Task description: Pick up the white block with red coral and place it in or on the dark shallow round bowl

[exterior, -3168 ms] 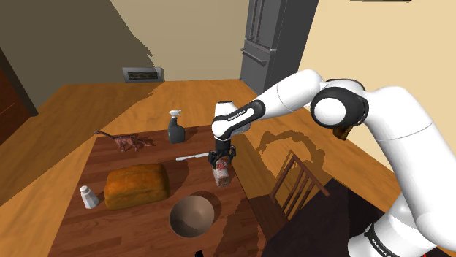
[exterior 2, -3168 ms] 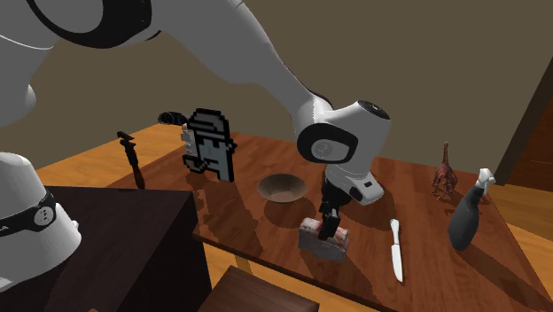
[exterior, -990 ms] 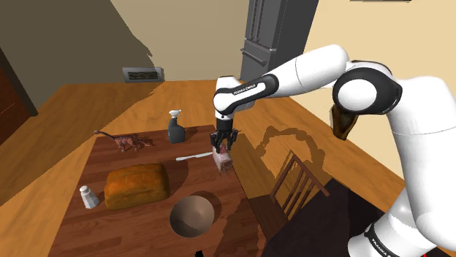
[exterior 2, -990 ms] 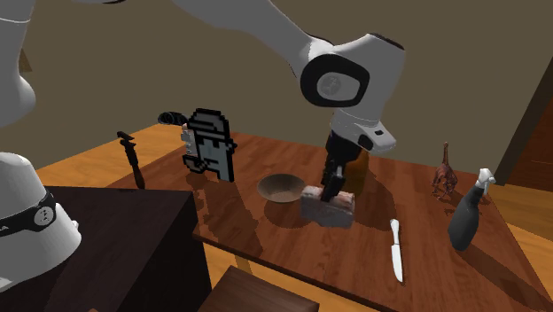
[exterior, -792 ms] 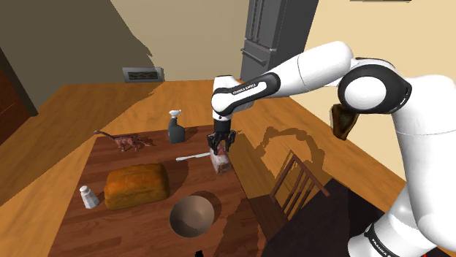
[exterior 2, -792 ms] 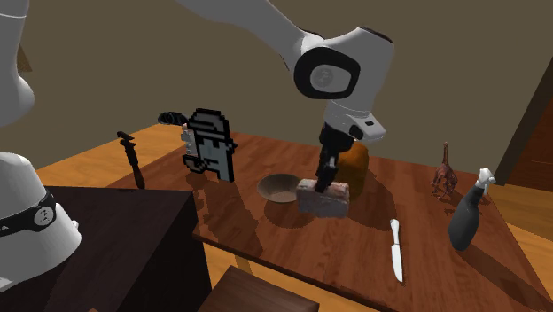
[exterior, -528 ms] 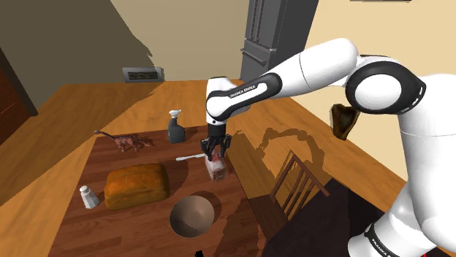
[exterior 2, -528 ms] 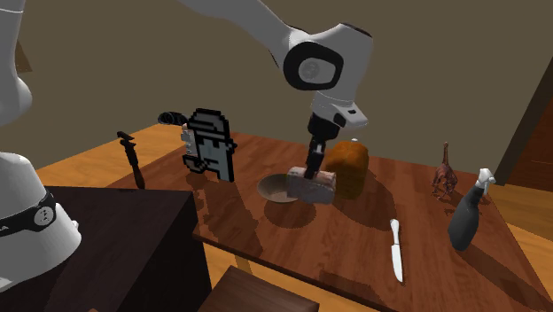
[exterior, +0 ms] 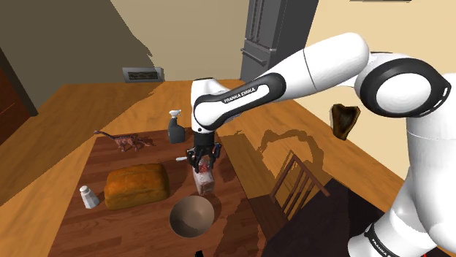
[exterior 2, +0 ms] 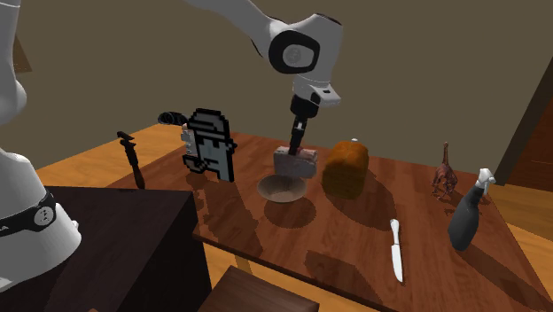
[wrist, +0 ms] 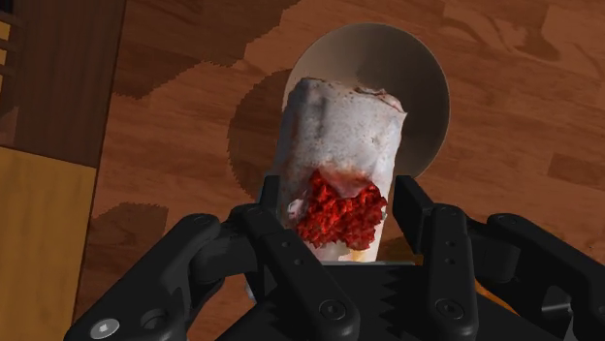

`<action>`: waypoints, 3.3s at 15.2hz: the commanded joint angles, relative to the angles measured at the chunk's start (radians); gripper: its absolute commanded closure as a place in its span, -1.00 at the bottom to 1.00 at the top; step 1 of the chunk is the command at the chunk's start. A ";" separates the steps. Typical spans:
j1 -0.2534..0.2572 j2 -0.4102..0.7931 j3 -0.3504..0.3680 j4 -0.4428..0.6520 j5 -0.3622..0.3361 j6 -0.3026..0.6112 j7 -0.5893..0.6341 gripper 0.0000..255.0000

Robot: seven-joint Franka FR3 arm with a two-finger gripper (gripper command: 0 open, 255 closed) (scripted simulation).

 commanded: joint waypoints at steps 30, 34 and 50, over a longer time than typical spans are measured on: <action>0.116 0.177 0.030 -0.012 -0.007 0.212 0.112 1.00; 0.116 0.177 0.030 -0.012 -0.007 0.212 0.112 1.00; 0.101 0.106 0.030 0.009 -0.007 0.119 0.112 -1.00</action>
